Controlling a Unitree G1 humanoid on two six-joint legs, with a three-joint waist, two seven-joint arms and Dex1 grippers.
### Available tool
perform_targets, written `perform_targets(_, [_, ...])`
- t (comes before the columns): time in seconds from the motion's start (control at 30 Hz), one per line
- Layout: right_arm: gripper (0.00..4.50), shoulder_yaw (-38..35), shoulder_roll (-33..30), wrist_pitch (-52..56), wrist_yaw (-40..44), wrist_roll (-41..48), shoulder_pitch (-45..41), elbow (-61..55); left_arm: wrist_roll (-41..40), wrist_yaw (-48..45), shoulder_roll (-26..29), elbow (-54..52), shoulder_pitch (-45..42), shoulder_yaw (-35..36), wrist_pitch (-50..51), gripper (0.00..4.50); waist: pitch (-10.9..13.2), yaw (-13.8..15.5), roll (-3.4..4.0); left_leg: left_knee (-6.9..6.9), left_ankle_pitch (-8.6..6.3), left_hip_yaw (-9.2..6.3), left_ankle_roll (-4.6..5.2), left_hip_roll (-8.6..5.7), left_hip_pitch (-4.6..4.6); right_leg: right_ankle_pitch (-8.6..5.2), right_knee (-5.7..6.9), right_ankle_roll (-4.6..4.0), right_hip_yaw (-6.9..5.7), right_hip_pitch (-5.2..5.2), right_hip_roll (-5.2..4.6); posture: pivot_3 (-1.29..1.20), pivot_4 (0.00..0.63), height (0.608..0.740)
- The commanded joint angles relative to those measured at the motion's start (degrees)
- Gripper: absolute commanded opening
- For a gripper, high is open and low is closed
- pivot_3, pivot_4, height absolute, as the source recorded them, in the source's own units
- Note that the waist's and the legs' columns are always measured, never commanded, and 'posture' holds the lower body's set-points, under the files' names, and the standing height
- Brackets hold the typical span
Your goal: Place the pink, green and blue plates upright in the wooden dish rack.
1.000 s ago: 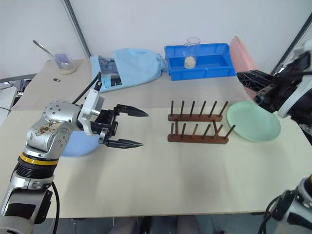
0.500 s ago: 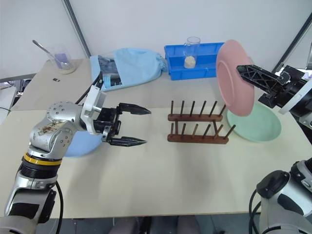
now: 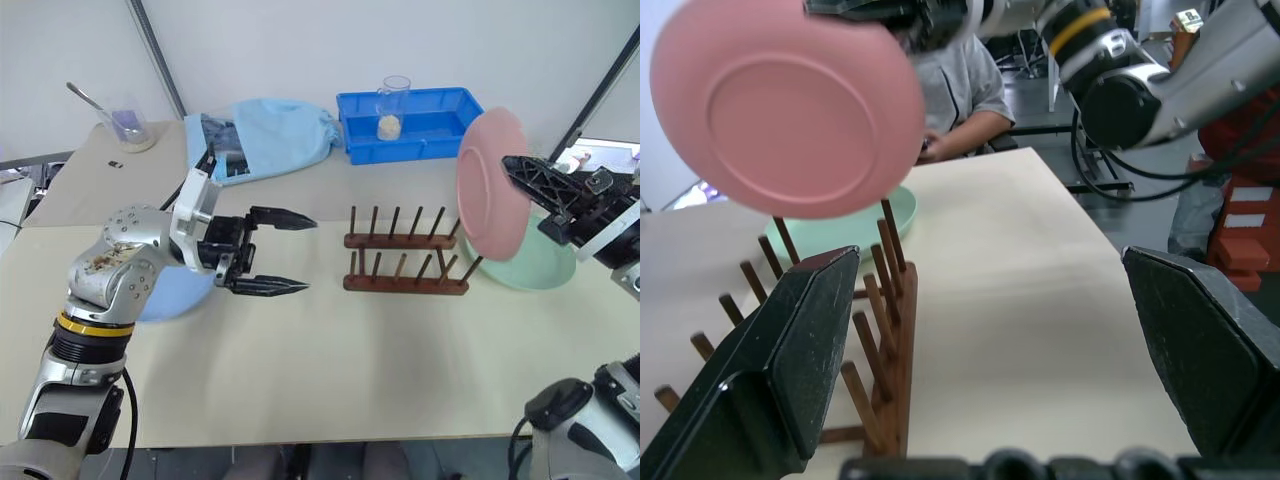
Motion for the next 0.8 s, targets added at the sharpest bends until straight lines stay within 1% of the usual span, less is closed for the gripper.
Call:
perform_targets(0.03, [0.01,3.56,-3.10,-8.78,-5.16,10.80,3.47,-1.19,-1.44,-0.78,0.05,-1.17,-1.03,0.47,0.66,4.50,0.00,-0.12,0.00,0.00,0.00,0.00,0.00,0.00,0.00,0.00,0.00,0.00,0.00,0.00,0.00,0.00,0.150,0.740])
perform_targets(0.17, [0.01,7.21,-7.39,-17.39,-8.52,18.05,5.77,-2.17,-1.16,-1.02,0.33,-1.15,-0.85,0.79,0.87,4.50,0.00,-0.50,0.00,0.00,0.00,0.01,0.03,0.00,0.01,0.00,-0.01,0.00,-0.01,0.02,0.05,0.00,0.150,0.740])
perform_targets(0.3, [0.01,9.30,-9.81,-21.55,-8.35,20.19,6.77,-3.41,-0.99,-0.89,0.41,-1.35,-0.63,0.93,1.02,4.50,0.00,-0.78,0.00,0.00,-0.01,0.02,0.06,0.02,0.02,0.00,-0.02,0.00,-0.02,0.03,0.07,0.00,0.150,0.740])
perform_targets(0.4, [0.01,10.08,-9.69,-23.20,-7.86,20.19,7.86,-4.56,-0.80,-0.89,0.40,-1.26,-0.56,0.88,0.82,4.50,0.00,-0.87,0.00,0.01,-0.17,0.02,0.34,0.02,0.02,0.00,-0.02,0.00,-0.03,0.04,0.09,0.00,0.150,0.740])
perform_targets(0.63, [0.01,10.72,-7.89,-25.55,-6.99,20.19,13.86,-7.09,-0.68,-0.84,0.05,-1.27,-0.57,0.64,0.59,4.50,0.00,-0.80,0.00,0.02,-0.17,0.02,0.34,0.02,0.01,0.00,-0.01,0.00,-0.03,0.04,0.08,0.00,0.150,0.740])
perform_targets(0.8, [0.01,11.90,-8.24,-27.14,-6.12,20.19,16.04,-6.91,-0.89,-1.00,-0.04,-1.27,-0.55,0.57,0.81,4.50,0.00,-0.66,0.00,0.03,-0.18,0.02,0.35,0.02,0.04,0.00,-0.03,0.00,-0.04,0.08,0.09,0.00,0.150,0.740])
